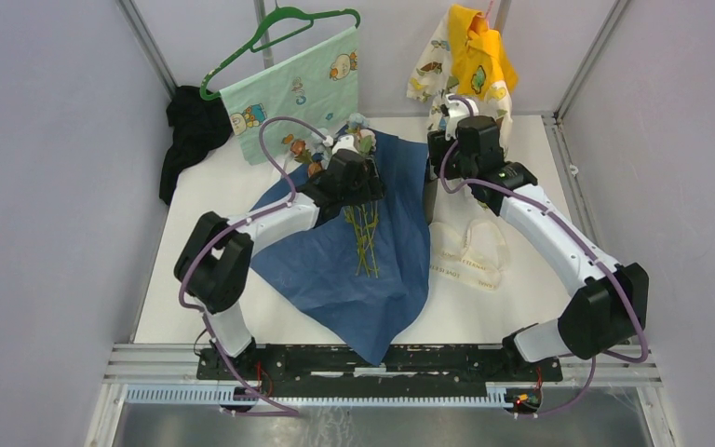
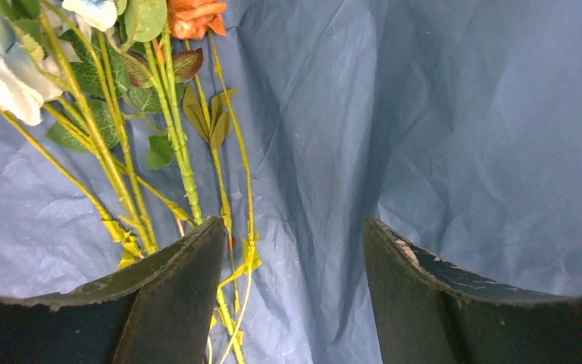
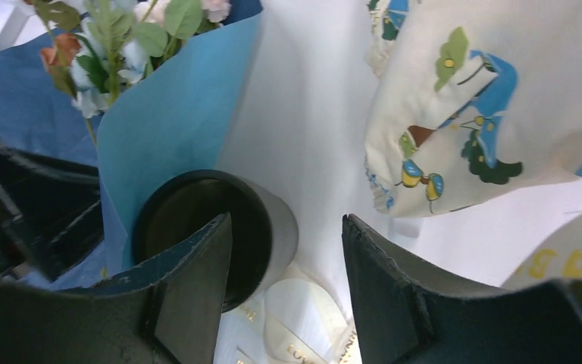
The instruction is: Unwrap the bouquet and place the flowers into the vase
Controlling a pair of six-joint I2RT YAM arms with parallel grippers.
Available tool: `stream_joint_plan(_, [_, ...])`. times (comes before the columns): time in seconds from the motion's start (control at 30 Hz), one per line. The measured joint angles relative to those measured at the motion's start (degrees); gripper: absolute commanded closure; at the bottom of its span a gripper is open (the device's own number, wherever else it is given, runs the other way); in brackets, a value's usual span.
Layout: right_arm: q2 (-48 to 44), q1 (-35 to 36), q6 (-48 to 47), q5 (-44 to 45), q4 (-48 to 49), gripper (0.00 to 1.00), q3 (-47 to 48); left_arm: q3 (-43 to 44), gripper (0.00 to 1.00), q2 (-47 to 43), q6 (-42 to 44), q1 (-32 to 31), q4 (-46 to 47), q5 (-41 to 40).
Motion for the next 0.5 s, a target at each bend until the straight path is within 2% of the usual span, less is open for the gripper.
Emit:
stream_joint_plan(0.27, [0.7, 0.1, 0.3, -4.4, -0.5, 0.4, 0.5, 3.5, 0.28, 4.1, 0.0, 0.4, 1.2, 1.5])
stream_joint_plan(0.5, [6.2, 0.1, 0.1, -4.0, -3.7, 0.44, 4.6, 6.7, 0.28, 7.2, 0.0, 0.5, 1.7, 3.1])
